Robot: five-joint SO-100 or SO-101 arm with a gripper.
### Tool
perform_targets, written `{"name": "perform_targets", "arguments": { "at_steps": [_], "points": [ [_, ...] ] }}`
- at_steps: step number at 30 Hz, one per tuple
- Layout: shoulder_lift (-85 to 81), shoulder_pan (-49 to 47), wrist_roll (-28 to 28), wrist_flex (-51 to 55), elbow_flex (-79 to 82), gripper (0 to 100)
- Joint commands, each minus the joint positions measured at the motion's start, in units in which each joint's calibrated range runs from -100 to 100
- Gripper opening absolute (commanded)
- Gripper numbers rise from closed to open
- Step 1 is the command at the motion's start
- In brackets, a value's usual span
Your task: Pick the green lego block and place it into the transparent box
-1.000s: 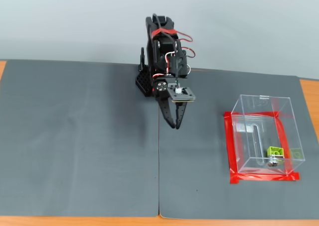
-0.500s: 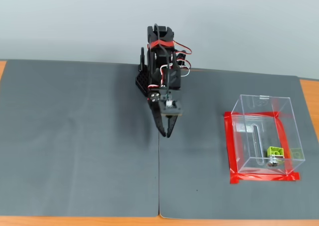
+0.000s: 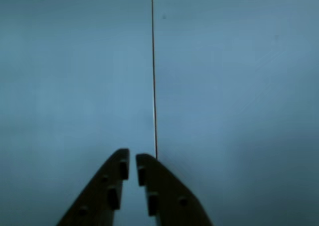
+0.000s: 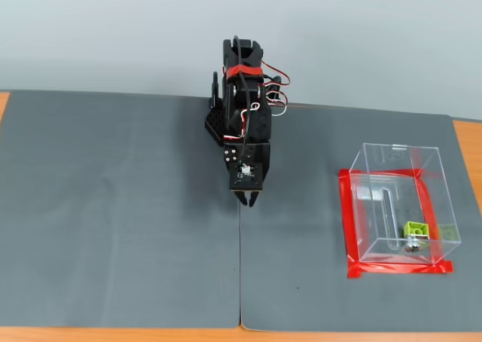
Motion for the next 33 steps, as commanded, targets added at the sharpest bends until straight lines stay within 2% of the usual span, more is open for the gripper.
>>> {"name": "perform_targets", "arguments": {
  "at_steps": [1,6,33],
  "points": [
    [-0.43,0.31,-1.40,8.30,-3.18,2],
    [-0.43,0.01,-1.08,10.90,-4.00,2],
    [-0.26,0.61,-1.24,10.90,-4.36,2]
  ]
}}
